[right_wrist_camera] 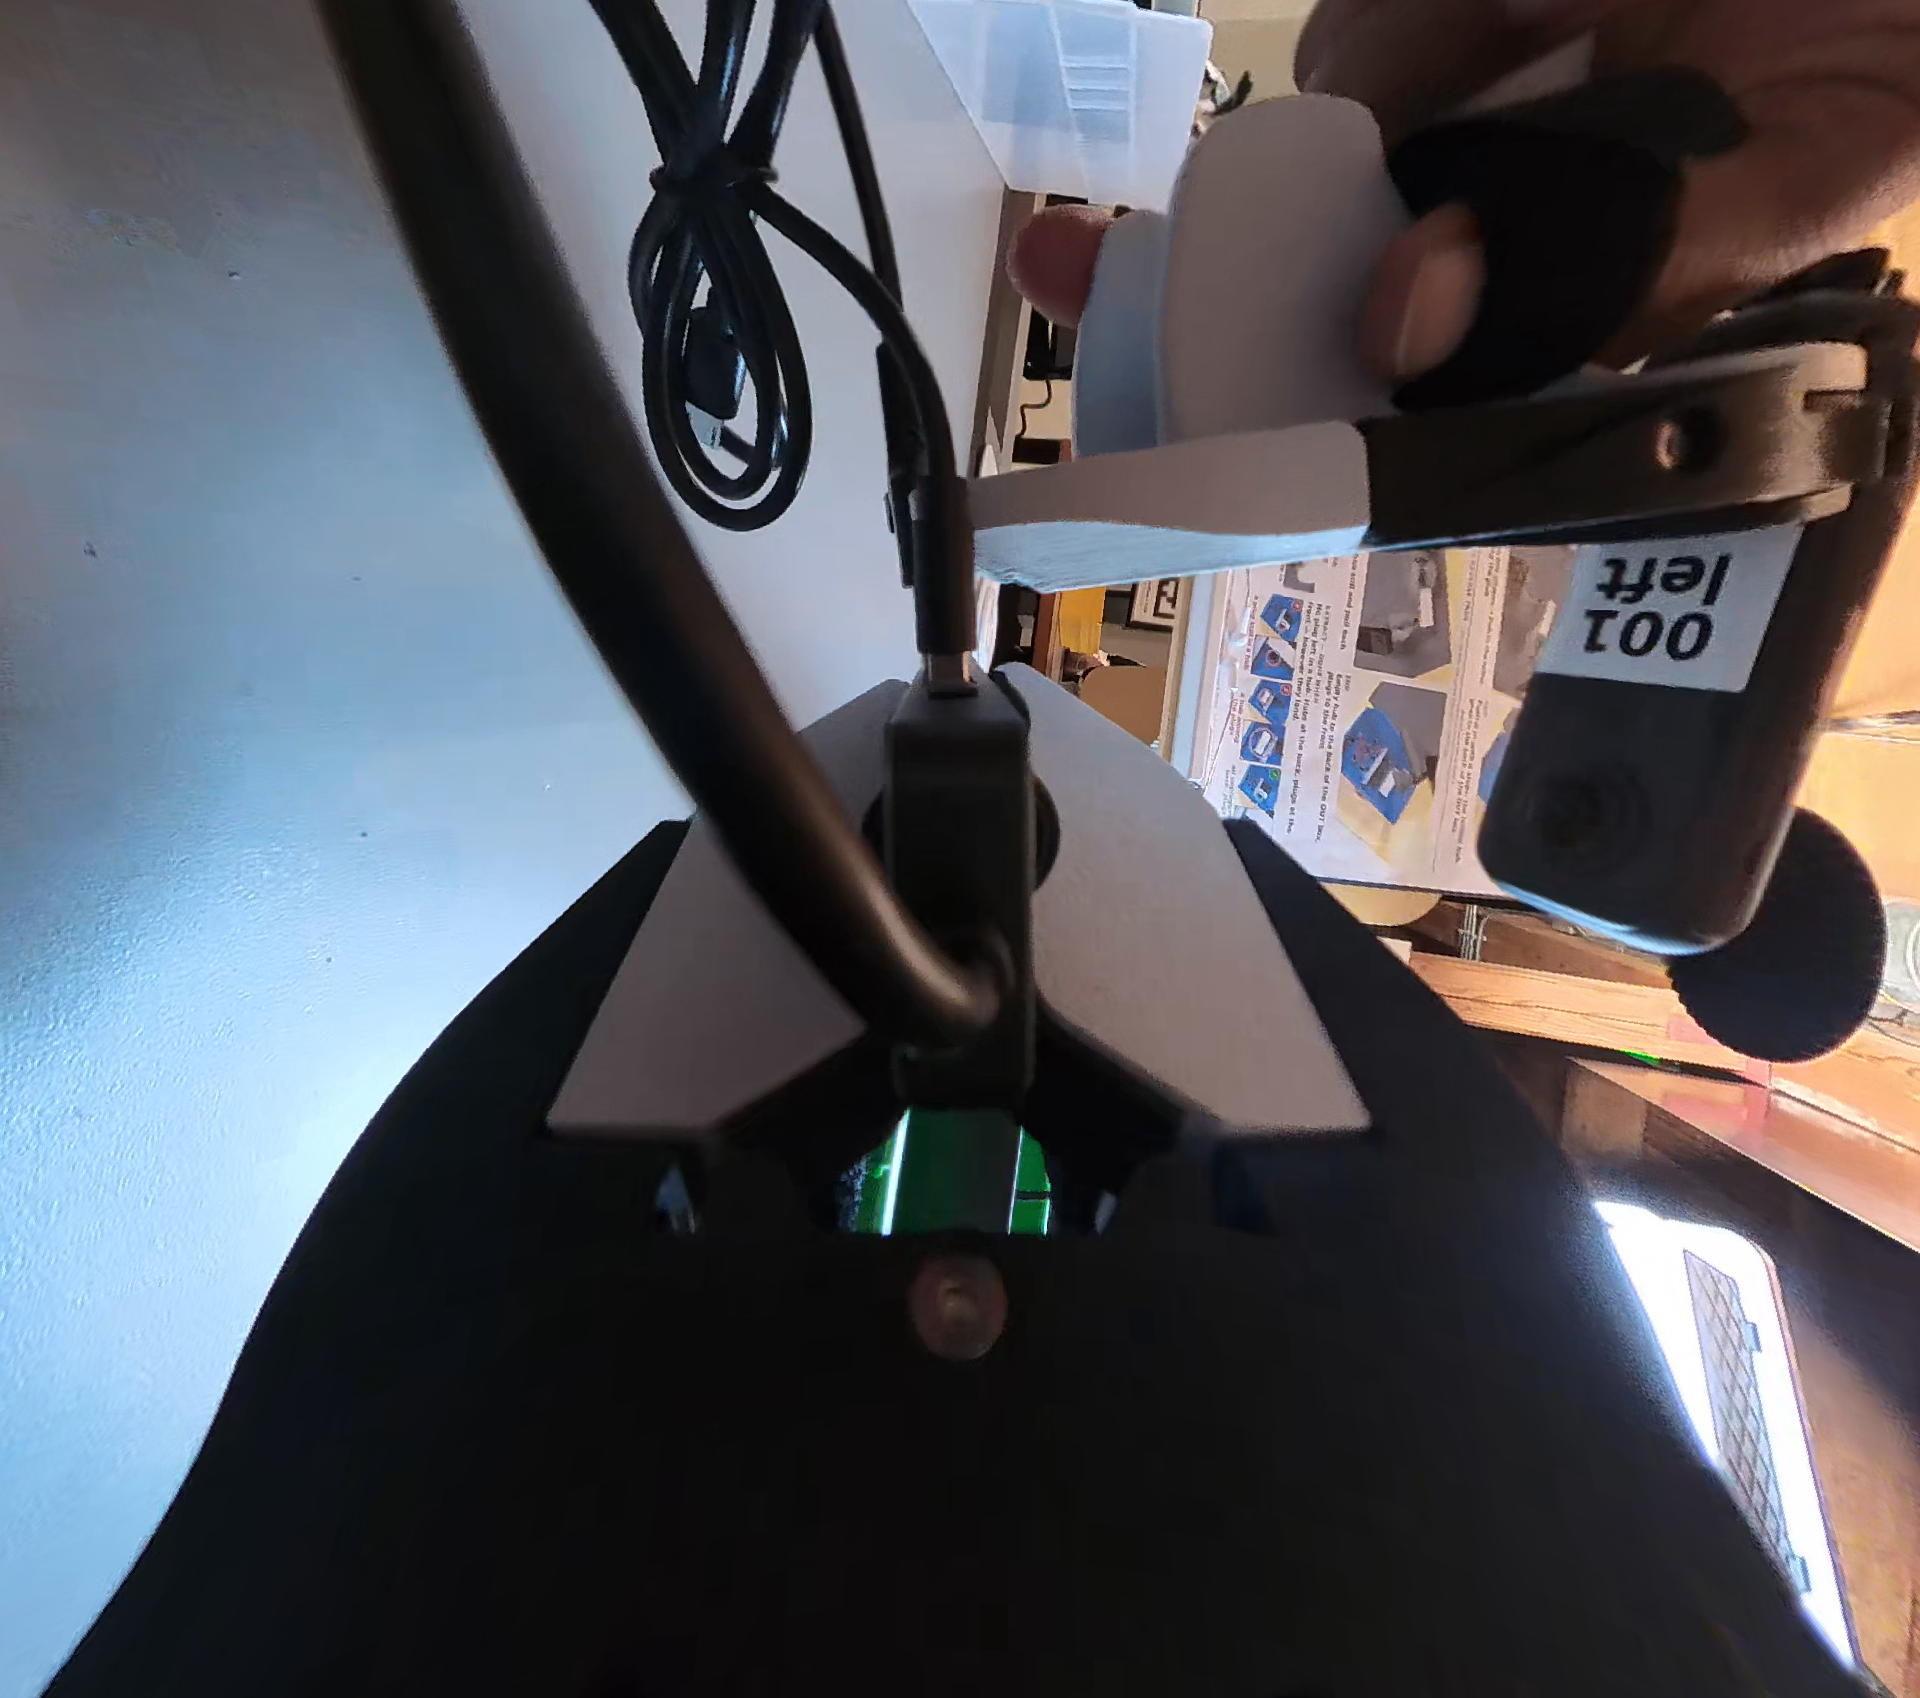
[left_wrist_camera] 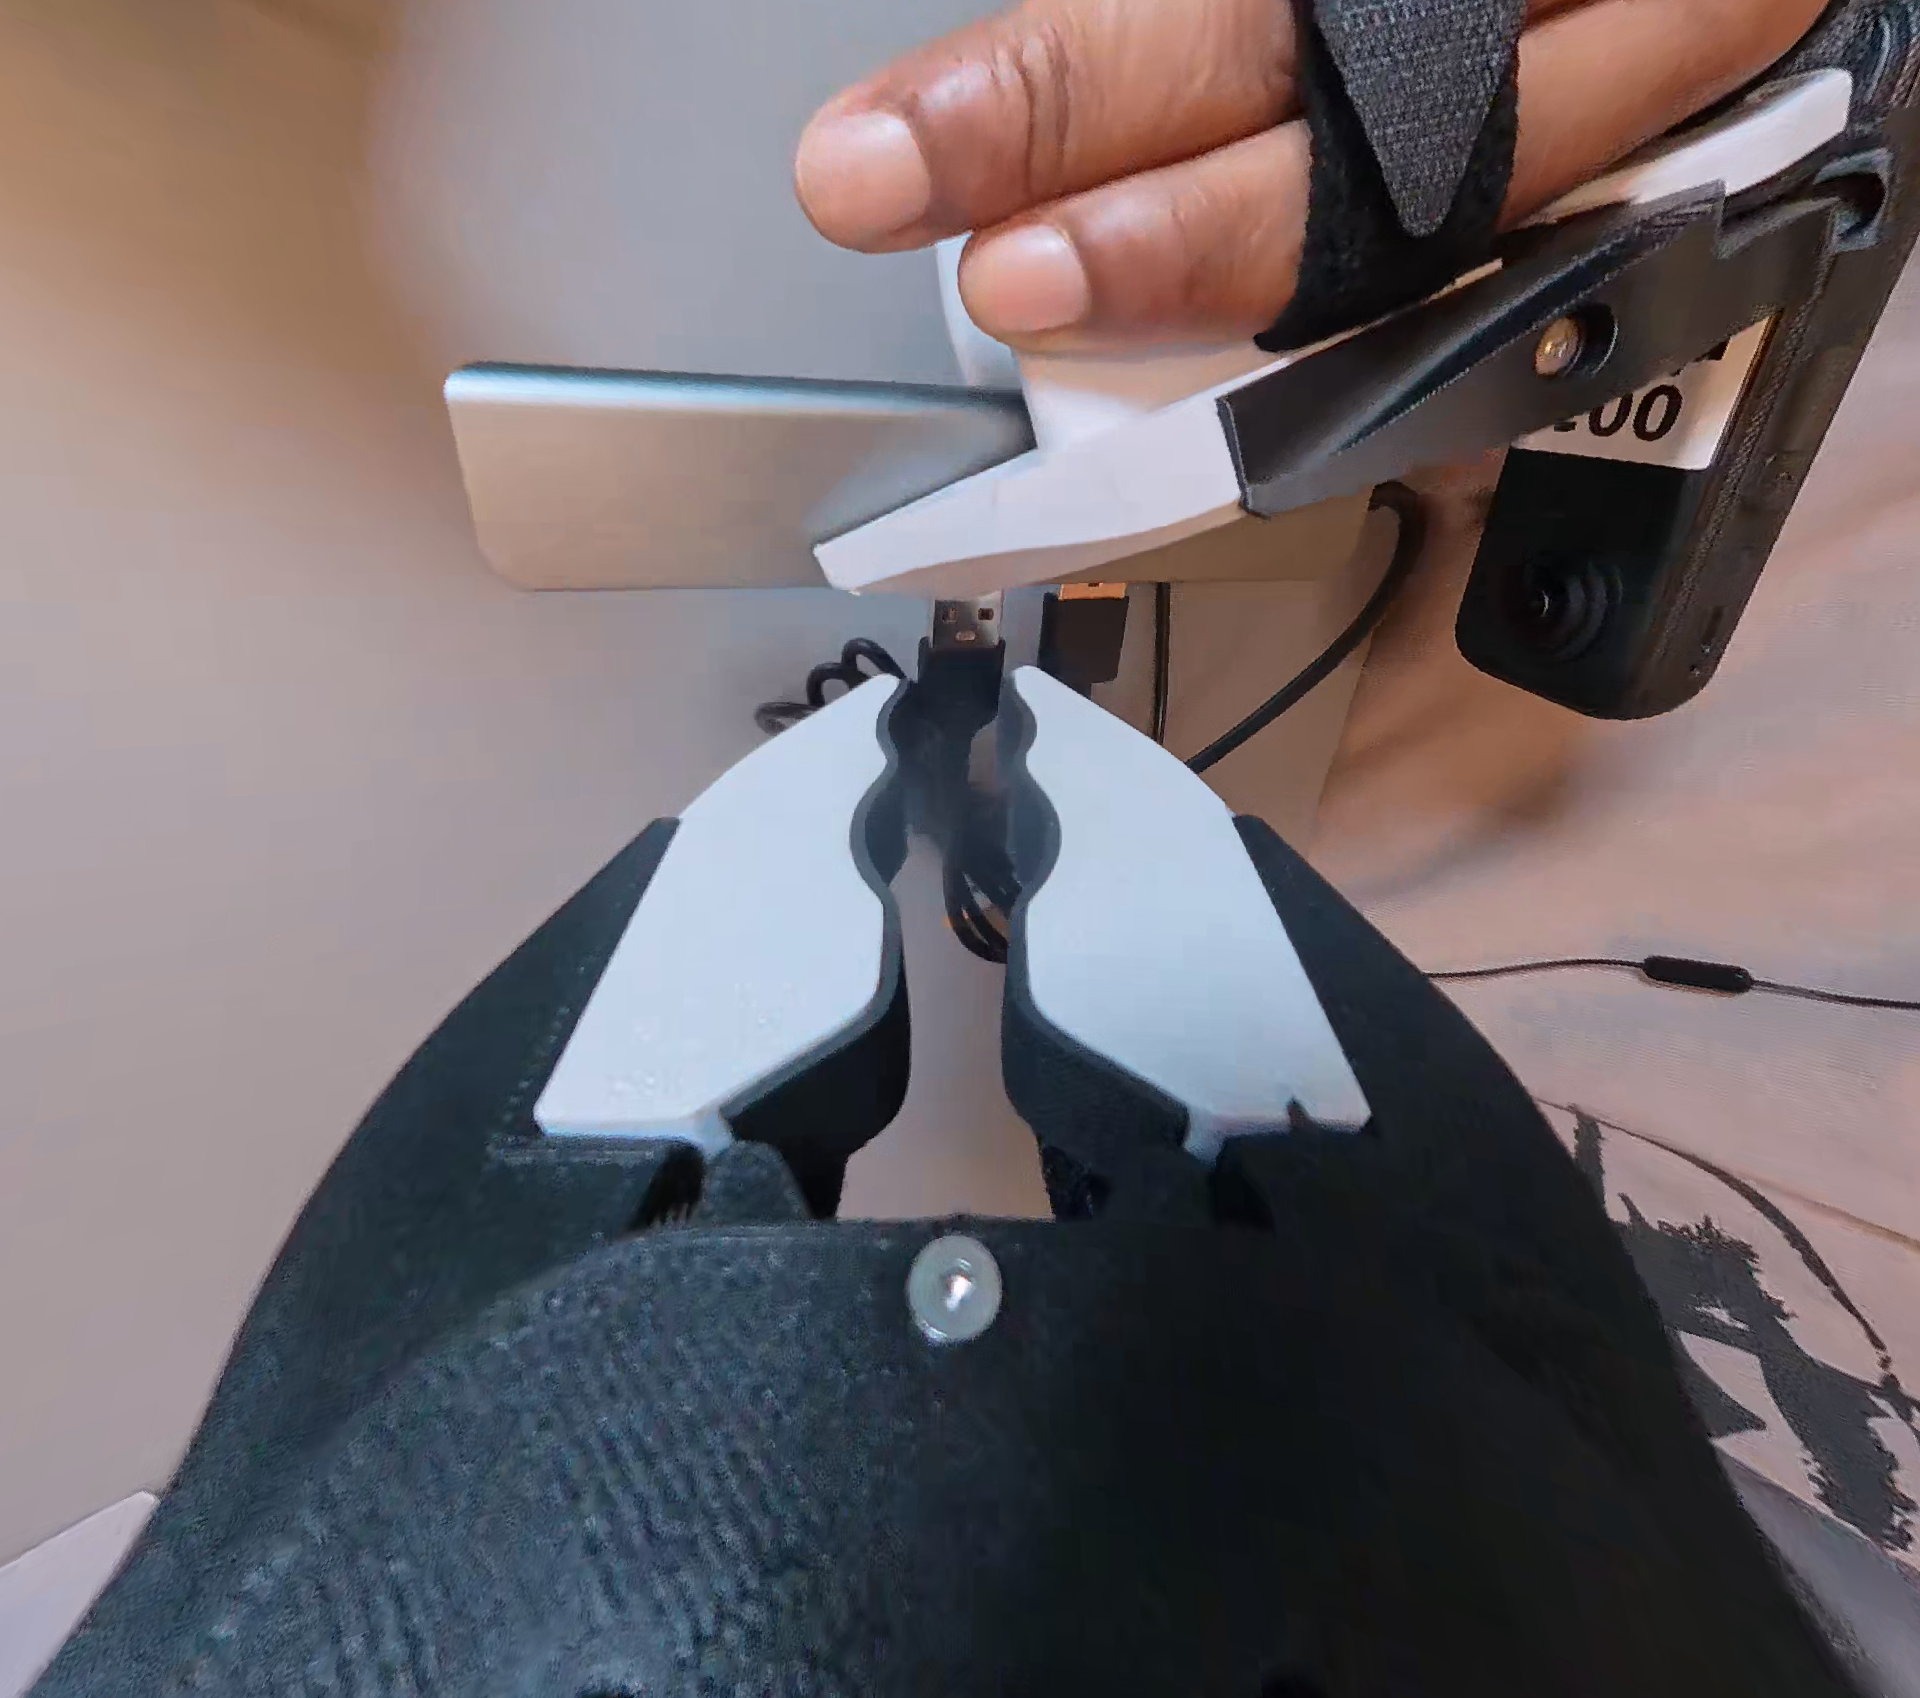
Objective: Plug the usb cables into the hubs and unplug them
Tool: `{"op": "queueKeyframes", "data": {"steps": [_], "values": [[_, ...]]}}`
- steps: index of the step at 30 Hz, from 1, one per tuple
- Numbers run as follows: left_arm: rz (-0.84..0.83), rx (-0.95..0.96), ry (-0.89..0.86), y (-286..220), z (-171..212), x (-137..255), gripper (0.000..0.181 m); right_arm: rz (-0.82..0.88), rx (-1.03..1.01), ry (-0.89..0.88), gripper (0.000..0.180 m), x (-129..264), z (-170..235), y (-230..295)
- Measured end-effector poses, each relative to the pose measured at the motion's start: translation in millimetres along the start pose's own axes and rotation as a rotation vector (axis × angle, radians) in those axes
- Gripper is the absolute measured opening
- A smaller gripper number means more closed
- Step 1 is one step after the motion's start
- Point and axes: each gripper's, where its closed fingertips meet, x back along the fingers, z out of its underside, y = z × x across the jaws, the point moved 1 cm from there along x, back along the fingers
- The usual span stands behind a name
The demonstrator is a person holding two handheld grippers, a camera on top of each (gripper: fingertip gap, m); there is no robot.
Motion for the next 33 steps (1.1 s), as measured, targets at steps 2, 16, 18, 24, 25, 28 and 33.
{"op": "queueKeyframes", "data": {"steps": [2,16,18,24,25,28,33], "values": [[0.021,0.006,0.007,-2.1,-2.9,1.1,0.015,-0.003,-0.004,0.005,0.013,1.3,2.2,0.3],[0.01,-0.206,-0.385,-18.5,-52.2,56.9,0.0,-0.007,-0.38,-0.117,0.011,14.8,7.6,-18.4],[-0.049,-0.257,-0.416,-13.0,-46.3,57.4,0.004,-0.017,-0.403,-0.122,0.011,15.8,15.5,-17.5],[-0.288,-0.467,-0.382,32.4,-11.5,34.5,0.024,-0.006,-0.48,-0.225,0.011,23.4,22.8,-29.8],[-0.286,-0.477,-0.399,37.2,-7.2,31.3,0.025,-0.01,-0.488,-0.22,0.011,24.1,26.7,-30.3],[-0.257,-0.521,-0.496,40.7,-1.7,27.2,0.029,-0.01,-0.518,-0.221,0.011,25.8,35.4,-32.2],[-0.291,-0.706,-0.695,19.1,-13.6,42.9,0.031,-0.026,-0.547,-0.219,0.012,23.3,38.0,-29.5]]}}
